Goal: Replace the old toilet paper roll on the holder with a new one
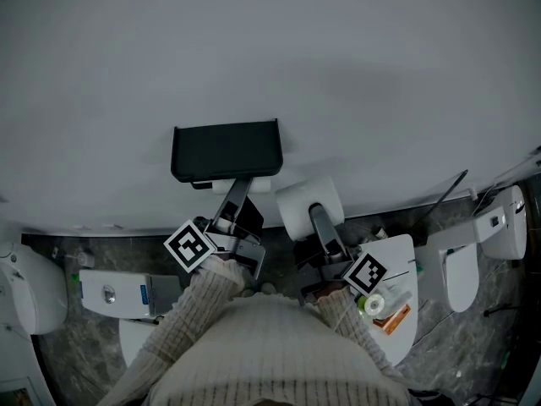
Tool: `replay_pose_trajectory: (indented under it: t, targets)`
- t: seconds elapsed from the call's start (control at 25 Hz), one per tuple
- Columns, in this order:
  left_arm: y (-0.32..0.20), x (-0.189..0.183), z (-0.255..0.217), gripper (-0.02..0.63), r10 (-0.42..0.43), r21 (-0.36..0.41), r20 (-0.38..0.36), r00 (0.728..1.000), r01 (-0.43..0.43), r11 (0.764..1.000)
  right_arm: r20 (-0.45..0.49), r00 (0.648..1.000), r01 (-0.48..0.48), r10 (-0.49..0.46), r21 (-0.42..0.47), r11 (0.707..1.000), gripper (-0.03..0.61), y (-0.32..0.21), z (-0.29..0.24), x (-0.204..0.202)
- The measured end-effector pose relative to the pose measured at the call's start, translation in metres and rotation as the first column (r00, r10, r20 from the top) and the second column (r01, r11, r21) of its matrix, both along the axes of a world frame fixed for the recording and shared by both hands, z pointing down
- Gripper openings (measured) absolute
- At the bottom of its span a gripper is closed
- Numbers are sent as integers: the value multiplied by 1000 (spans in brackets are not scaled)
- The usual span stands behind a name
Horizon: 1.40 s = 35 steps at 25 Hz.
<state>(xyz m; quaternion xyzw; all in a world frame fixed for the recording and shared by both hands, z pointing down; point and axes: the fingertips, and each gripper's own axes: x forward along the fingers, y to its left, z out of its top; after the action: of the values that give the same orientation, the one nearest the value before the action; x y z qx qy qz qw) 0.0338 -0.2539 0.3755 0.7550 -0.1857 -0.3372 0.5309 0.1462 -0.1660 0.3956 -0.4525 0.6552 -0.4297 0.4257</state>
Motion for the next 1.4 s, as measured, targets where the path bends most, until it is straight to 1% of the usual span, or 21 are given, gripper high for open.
replay_pose_trajectory:
  t: [0.16,0.4,0.84,1.04,1.24,1.4]
  targets:
    - [6,24,0,178,45,-3,3,999,-45,999,10,1000,-29,29,-7,1000,466,7,1,15]
    - [12,43,0,178,104,-4,-3,995,-104,995,6,996,-94,94,-11,996,466,20,1,33]
    - [35,86,-4,178,230,-5,-15,973,-230,973,21,977,-213,213,-21,977,466,54,1,65]
    - [41,96,-3,178,280,-5,-24,960,-280,960,25,961,-274,275,-27,961,466,68,3,72]
    - [53,103,-1,178,319,-18,-31,947,-320,947,26,948,-316,317,-31,948,466,78,1,79]
    - [68,100,4,178,330,-31,-21,944,-331,943,29,942,-334,335,-32,942,466,89,2,80]
